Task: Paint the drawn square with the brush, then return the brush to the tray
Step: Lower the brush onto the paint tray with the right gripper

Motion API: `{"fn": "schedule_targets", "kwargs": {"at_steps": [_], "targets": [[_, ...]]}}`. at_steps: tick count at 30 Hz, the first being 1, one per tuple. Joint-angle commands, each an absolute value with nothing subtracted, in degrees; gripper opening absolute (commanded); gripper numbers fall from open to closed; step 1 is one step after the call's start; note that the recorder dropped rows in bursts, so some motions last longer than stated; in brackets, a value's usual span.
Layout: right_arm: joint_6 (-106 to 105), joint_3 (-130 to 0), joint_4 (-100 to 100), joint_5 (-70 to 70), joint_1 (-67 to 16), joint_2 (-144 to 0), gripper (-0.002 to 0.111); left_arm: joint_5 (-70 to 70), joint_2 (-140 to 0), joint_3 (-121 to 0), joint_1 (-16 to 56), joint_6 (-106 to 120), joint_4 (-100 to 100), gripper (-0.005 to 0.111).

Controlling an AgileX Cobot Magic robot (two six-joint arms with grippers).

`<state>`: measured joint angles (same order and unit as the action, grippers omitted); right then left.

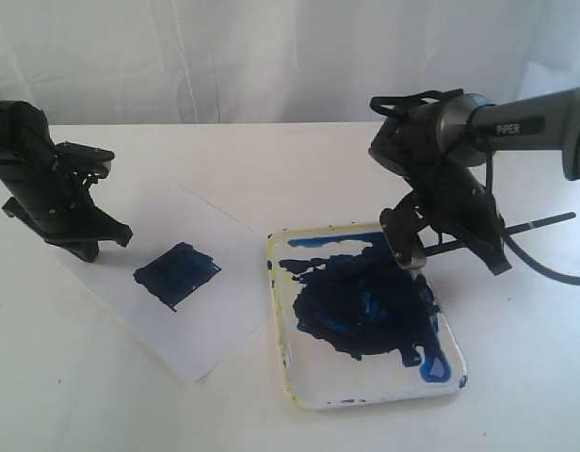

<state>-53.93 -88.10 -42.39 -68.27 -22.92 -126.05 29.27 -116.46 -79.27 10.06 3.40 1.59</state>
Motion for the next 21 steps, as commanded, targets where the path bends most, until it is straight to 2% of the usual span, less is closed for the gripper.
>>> {"fn": "schedule_targets", "kwargs": {"at_steps": [1,21], "targets": [[-52.5,-87.93,-43.03,-65.82,-23.73,-126.23,0.0,31.33,-117.37,-78.78,9.83,3.44,2.38,0.0],[-50.77,-87.93,-43.26,-64.95,-23.94,-126.23,0.0,31.23,-117.37,-78.78,9.83,3.81,2.38,0.0]]}}
